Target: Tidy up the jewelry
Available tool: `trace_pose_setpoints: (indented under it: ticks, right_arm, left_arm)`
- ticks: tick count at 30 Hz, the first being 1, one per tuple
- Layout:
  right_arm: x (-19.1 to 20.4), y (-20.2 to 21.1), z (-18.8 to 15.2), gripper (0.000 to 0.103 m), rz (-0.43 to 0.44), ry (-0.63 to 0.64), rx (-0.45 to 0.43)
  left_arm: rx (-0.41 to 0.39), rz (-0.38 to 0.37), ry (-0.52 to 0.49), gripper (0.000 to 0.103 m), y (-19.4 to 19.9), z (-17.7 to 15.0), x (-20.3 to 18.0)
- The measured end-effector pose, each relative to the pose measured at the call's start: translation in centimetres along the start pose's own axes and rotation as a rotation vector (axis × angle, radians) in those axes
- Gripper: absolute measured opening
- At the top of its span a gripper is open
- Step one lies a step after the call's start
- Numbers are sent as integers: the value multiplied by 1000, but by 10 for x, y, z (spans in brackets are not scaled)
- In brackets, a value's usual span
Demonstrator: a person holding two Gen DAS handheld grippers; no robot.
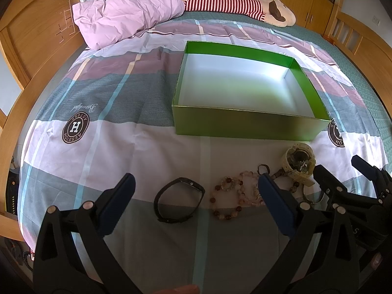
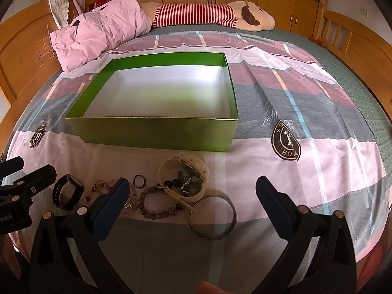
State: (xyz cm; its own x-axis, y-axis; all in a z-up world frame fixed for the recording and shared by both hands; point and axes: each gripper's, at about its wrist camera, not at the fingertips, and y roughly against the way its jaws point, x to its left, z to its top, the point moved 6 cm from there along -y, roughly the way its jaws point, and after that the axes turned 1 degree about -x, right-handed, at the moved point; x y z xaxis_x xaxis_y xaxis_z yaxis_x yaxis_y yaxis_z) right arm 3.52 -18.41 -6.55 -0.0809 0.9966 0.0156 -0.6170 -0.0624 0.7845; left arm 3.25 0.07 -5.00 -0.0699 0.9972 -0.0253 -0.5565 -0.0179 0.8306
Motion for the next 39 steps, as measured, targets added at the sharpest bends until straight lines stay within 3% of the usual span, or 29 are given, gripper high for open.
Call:
trace_pose_setpoints:
  ticks: [19, 20, 39]
  right_arm:
    - [2, 1, 0, 102, 2, 2, -1]
    - [2, 1, 0, 102, 2, 2, -1]
    - [3, 1, -1, 102, -1, 4, -4]
  left_arm:
    - [4, 0, -2, 101, -6, -19, 8]
    - [8, 2, -7, 101, -7, -10, -4]
    - [11, 5, -12, 101, -5, -10, -3]
